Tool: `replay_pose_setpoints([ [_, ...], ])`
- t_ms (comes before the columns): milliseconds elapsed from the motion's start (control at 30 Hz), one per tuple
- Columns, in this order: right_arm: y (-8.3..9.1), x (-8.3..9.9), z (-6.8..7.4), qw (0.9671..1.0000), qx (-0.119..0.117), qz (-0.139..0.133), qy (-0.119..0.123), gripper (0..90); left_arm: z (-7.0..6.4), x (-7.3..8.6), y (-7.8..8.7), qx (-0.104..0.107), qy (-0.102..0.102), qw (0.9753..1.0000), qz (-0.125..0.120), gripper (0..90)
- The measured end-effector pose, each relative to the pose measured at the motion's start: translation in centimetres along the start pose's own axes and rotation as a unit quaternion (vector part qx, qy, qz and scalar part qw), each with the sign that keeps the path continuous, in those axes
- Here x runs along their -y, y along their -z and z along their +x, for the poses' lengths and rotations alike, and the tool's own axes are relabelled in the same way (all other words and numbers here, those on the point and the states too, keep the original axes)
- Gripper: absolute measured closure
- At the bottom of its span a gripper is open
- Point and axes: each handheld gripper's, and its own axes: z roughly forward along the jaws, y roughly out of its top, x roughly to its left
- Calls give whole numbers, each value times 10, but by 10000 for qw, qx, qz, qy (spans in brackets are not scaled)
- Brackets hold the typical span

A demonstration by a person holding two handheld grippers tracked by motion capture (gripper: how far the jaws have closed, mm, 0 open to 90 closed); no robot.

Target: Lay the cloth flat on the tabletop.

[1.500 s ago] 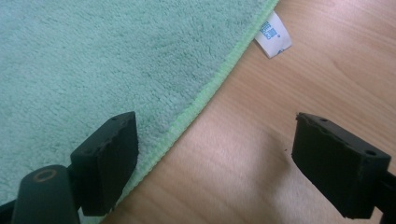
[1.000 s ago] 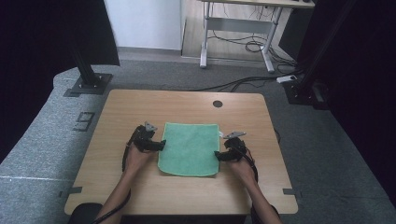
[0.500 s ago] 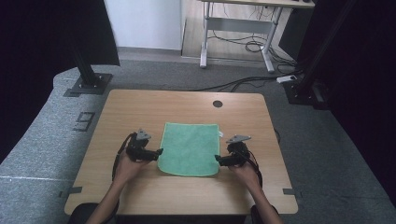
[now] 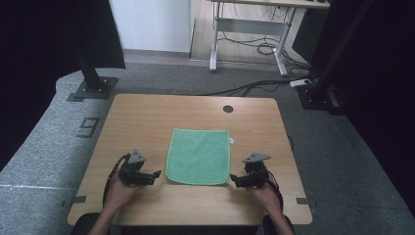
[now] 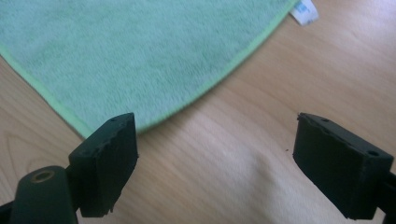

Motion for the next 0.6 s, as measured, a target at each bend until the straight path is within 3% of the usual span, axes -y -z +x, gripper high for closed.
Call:
replay_pose_setpoints([
  [333, -5, 21, -14, 9996, 164, 87, -212, 12, 5, 17, -8, 2, 111, 9998, 184, 100],
  [600, -13, 28, -18, 9996, 192, 38, -183, 0, 2, 20, -18, -148, -99, 9991, 373, 22],
])
